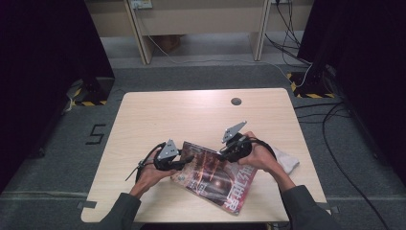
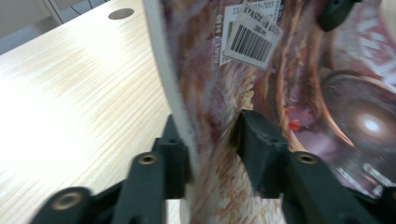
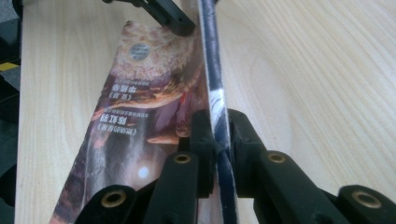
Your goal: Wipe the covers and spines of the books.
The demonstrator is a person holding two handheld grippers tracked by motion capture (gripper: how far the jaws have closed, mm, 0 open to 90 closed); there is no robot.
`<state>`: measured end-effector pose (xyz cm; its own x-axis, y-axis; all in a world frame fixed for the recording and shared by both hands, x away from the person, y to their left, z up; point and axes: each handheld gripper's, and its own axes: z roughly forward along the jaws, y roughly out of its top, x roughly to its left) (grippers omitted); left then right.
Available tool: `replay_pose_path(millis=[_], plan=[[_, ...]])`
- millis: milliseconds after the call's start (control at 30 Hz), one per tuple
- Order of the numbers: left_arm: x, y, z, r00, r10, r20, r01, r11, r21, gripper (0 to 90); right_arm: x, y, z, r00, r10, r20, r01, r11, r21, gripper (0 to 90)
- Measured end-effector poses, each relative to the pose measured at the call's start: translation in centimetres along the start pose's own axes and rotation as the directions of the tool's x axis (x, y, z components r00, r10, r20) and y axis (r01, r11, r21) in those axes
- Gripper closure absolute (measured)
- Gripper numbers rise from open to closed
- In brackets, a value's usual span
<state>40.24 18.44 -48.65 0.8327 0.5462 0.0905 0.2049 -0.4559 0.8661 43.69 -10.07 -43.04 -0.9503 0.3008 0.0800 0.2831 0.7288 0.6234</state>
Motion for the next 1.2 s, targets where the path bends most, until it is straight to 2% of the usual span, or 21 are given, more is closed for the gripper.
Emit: replay_pose_path(millis=[200, 300, 433, 600, 667, 733, 933, 1100, 1200], plan=[[-0.9, -0.1, -1.2, 0.9989, 0.043, -0.021, -0.043, 0.9991, 0.000, 74.9, -0.2, 0.1, 0.1, 0.9999, 0.007, 0.009, -0.007, 1.000, 0.001, 77.5], [-1.6, -0.1, -1.7, 0.9978, 0.062, -0.025, -0.062, 0.9981, -0.002, 79.8, -0.3, 0.2, 0.2, 0.9993, 0.015, 0.035, -0.015, 1.000, -0.003, 71.7], [-2.3, -0.3, -2.3, 0.9970, 0.072, -0.030, -0.072, 0.9974, -0.001, 82.5, -0.5, 0.1, 0.1, 0.9975, 0.043, 0.056, -0.042, 0.999, -0.024, 65.0], [-3.0, -0.8, -2.6, 0.9980, 0.051, -0.039, -0.050, 0.9986, 0.020, 83.5, -0.5, -0.2, -0.7, 0.9909, 0.091, 0.099, -0.083, 0.993, -0.080, 57.1], [-3.1, -1.1, -2.8, 0.9987, 0.029, -0.042, -0.027, 0.9992, 0.031, 83.5, -0.6, -0.5, -1.3, 0.9854, 0.127, 0.114, -0.111, 0.985, -0.134, 53.5], [-3.2, -1.2, -3.0, 0.9990, 0.007, -0.044, -0.006, 0.9994, 0.033, 83.6, -0.5, -0.9, -1.9, 0.9801, 0.149, 0.131, -0.127, 0.978, -0.164, 49.7], [-3.7, -1.3, -3.3, 0.9980, -0.028, -0.057, 0.031, 0.9984, 0.047, 83.5, -0.5, -2.9, -2.9, 0.9580, 0.227, 0.175, -0.189, 0.959, -0.211, 43.7], [-4.0, -1.5, -3.5, 0.9968, -0.045, -0.067, 0.049, 0.9971, 0.059, 83.5, -0.6, -4.4, -3.5, 0.9301, 0.295, 0.219, -0.248, 0.944, -0.216, 39.3], [-4.2, -1.5, -3.6, 0.9964, -0.051, -0.068, 0.055, 0.9967, 0.059, 83.5, -0.6, -5.2, -4.0, 0.9131, 0.314, 0.260, -0.260, 0.940, -0.222, 36.7]])
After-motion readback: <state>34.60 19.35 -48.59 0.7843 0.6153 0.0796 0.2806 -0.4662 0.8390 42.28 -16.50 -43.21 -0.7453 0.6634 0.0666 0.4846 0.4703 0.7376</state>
